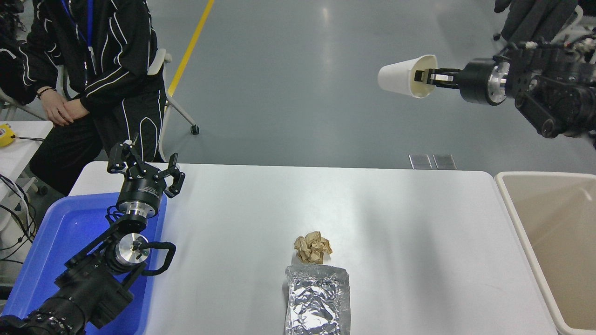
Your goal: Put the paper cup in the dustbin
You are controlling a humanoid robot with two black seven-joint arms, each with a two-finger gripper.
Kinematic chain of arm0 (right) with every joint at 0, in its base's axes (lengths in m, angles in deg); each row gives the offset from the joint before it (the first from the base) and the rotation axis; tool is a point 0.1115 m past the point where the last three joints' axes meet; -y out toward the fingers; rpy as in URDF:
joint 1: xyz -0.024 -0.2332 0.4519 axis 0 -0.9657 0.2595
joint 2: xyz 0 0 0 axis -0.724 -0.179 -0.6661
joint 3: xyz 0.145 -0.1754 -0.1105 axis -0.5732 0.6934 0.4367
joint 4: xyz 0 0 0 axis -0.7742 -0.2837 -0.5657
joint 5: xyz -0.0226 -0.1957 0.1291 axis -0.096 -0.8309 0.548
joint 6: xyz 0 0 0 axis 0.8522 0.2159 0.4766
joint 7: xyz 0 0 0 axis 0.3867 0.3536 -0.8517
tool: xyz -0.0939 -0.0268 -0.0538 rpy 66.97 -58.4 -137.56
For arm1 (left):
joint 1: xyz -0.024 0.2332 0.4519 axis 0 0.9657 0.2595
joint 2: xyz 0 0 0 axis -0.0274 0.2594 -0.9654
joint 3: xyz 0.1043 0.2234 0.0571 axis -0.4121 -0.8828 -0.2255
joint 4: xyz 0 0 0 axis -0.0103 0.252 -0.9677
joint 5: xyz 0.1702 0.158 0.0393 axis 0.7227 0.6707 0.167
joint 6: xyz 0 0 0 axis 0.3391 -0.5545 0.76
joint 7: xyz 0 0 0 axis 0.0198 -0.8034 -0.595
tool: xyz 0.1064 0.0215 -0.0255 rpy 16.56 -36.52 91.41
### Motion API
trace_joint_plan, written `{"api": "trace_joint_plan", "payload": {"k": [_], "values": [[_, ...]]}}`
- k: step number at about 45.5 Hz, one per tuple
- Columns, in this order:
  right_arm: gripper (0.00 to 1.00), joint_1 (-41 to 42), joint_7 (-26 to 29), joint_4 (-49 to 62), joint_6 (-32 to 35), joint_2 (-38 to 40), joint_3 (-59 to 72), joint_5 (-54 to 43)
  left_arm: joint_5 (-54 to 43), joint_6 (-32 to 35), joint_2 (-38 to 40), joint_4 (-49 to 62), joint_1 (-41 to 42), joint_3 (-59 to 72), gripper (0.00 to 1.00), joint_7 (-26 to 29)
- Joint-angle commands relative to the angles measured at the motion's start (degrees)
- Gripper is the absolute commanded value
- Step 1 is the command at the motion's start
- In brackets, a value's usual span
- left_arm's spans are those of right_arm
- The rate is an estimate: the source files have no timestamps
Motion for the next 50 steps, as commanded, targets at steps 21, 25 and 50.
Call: {"api": "trace_joint_plan", "payload": {"k": [21,25,50], "values": [[0.00,-15.2,20.0,10.5,-4.9,8.8,-22.0,6.8,0.0,0.0,0.0,0.0,0.0,0.0,1.00,0.1],[0.00,-16.9,21.3,10.5,-6.4,10.2,-24.2,6.8,0.0,0.0,0.0,0.0,0.0,0.0,1.00,0.0],[0.00,-35.8,21.3,10.8,-8.7,12.1,-34.0,7.1,0.0,0.0,0.0,0.0,0.0,0.0,1.00,0.1]]}}
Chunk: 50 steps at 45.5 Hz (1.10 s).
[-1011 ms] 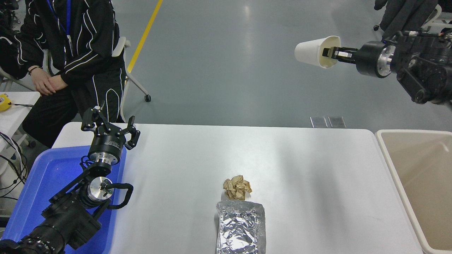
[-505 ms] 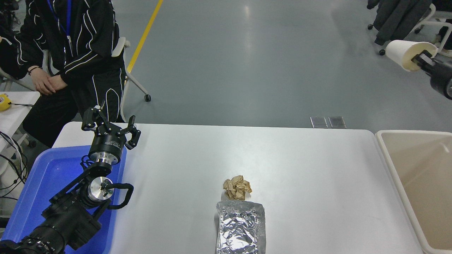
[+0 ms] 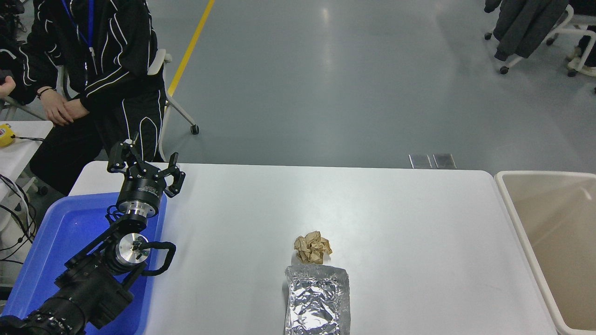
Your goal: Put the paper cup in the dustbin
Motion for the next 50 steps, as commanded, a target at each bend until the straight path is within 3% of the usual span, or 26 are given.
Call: {"api": "trace_joint_plan", "payload": {"k": [1,17,30,32,36,39,44,50], "values": [[0.00,-8.5,0.3,0.0,-0.9,-0.3,-4.1,0.3,0.0,0.0,0.0,0.0,0.0,0.0,1.00,0.0],[0.00,-14.1,0.2,-0.1,-2.2,-7.5,-4.6,0.9,0.0,0.0,0.0,0.0,0.0,0.0,1.00,0.0],[0.00,-14.9,0.3,-0.3,-3.0,-9.1,-4.6,1.0,0.0,0.0,0.0,0.0,0.0,0.0,1.00,0.0],[0.10,-14.9,0.3,-0.3,-3.0,-9.2,-4.6,1.0,0.0,0.0,0.0,0.0,0.0,0.0,1.00,0.0],[0.55,-14.9,0.3,-0.4,-3.3,-9.2,-4.5,1.0,0.0,0.0,0.0,0.0,0.0,0.0,1.00,0.0],[0.79,-14.9,0.3,-0.4,-3.4,-9.3,-4.6,1.0,0.0,0.0,0.0,0.0,0.0,0.0,1.00,0.0],[0.96,-14.9,0.3,-0.4,-3.5,-9.3,-4.6,1.0,0.0,0.0,0.0,0.0,0.0,0.0,1.00,0.0],[0.98,-14.9,0.3,-0.5,-3.2,-9.3,-4.6,1.0,0.0,0.0,0.0,0.0,0.0,0.0,1.00,0.0]]}}
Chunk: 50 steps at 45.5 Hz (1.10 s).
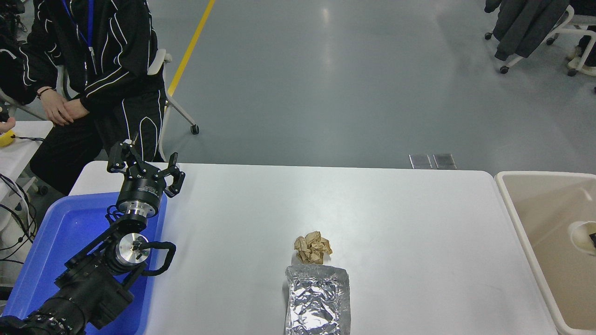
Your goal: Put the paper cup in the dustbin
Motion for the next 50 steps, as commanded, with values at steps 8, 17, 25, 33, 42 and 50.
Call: {"api": "trace_joint_plan", "payload": {"k": [8,17,25,33,42,50], "values": [[0.99,0.9,0.0,-0.1,0.8,0.3,-0.1,0.0,0.0,0.0,0.0,0.0,0.0,0.0,1.00,0.0],[0.99,7.5,0.0,-3.2,1.2,6.0,-3.9,0.0,0.0,0.0,0.0,0.0,0.0,0.0,1.00,0.0],[0.99,18.7,0.0,-10.4,1.1,14.5,-13.2,-0.1,0.0,0.0,0.0,0.0,0.0,0.0,1.00,0.0],[0.99,26.0,-0.1,-11.7,1.1,15.6,-16.2,0.0,0.0,0.0,-0.1,0.0,0.0,0.0,1.00,0.0],[0.99,31.1,-0.3,-18.3,1.0,16.2,-21.8,0.0,0.0,0.0,0.0,0.0,0.0,0.0,1.00,0.0],[0.99,31.8,-0.3,-29.9,0.0,15.8,-34.7,-0.1,0.0,0.0,0.0,0.0,0.0,0.0,1.00,-0.1]]}}
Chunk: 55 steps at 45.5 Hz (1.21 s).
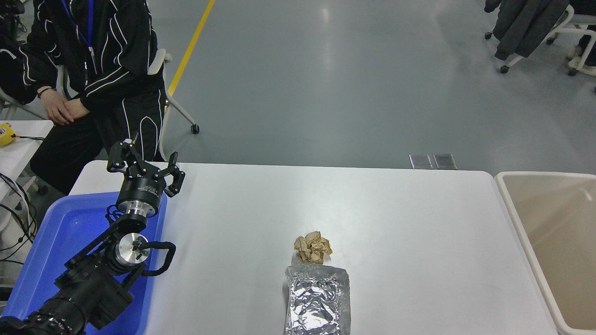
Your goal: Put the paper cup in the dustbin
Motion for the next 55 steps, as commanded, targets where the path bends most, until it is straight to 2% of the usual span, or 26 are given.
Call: {"api": "trace_joint_plan", "payload": {"k": [1,11,23,33,46,55], "values": [[0.99,3.7,0.0,-13.2,-0.9,0.5,-13.9,0.0,0.0,0.0,0.0,0.0,0.0,0.0,1.00,0.0],[0.99,3.7,-0.1,-20.2,-1.0,-4.0,-22.4,-0.1,0.0,0.0,0.0,0.0,0.0,0.0,1.00,-0.1],[0.99,2.4,0.0,-25.1,-1.0,-9.3,-24.7,0.0,0.0,0.0,0.0,0.0,0.0,0.0,1.00,0.0],[0.99,-3.4,0.2,-27.8,-1.0,-17.5,-33.1,0.0,0.0,0.0,-0.1,0.0,0.0,0.0,1.00,0.0],[0.99,-11.1,0.3,-28.0,-3.0,-27.4,-34.6,0.0,0.0,0.0,0.0,0.0,0.0,0.0,1.00,0.0],[0.99,-15.1,0.4,-27.9,-3.2,-31.4,-37.0,0.0,0.0,0.0,0.0,0.0,0.0,0.0,1.00,0.0]]}}
